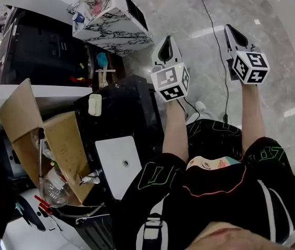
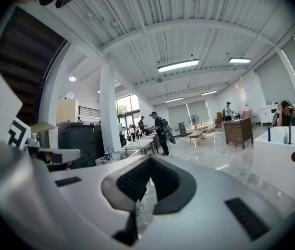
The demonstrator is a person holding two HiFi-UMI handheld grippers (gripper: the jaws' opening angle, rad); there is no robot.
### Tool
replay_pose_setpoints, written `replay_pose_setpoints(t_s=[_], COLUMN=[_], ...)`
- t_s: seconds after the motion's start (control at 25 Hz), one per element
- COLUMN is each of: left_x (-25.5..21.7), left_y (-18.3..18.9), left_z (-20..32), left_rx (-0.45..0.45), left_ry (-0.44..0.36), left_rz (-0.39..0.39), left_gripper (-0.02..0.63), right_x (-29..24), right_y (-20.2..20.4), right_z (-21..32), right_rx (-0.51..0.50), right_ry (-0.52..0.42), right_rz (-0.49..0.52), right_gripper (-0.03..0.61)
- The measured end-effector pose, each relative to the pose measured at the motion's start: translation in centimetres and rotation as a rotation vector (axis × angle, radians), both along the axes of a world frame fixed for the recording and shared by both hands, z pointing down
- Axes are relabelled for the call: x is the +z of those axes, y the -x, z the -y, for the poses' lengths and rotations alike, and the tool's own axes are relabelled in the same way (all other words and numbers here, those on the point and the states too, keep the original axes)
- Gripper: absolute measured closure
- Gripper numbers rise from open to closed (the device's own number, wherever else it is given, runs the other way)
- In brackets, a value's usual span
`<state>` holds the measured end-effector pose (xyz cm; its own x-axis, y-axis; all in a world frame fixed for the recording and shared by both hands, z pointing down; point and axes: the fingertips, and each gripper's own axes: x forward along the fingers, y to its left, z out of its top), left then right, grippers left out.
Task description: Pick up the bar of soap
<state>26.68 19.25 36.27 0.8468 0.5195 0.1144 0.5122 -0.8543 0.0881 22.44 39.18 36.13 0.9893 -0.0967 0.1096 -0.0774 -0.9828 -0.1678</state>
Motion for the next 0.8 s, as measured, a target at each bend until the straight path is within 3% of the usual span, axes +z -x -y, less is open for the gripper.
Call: replay_pose_setpoints(t_s=[0.44,0.8], left_x=[1.5,0.5], left_y=[-6.9,-7.0], left_z=[8.9,19.5], left_rx=[-0.159,-0.364], left_ry=[0.154,0.223], left_rz=[0.017,-0.026], left_gripper=[0.606,0.606], right_x=[-2.5,-4.0], right_y=[-9.3,-12.7], right_z=[8.2,18.3], right_rx=[-0.138,-0.336], right_ry=[0.123,0.19], right_rz=[-0.009,-0.033], right_gripper=[0.572,0.572])
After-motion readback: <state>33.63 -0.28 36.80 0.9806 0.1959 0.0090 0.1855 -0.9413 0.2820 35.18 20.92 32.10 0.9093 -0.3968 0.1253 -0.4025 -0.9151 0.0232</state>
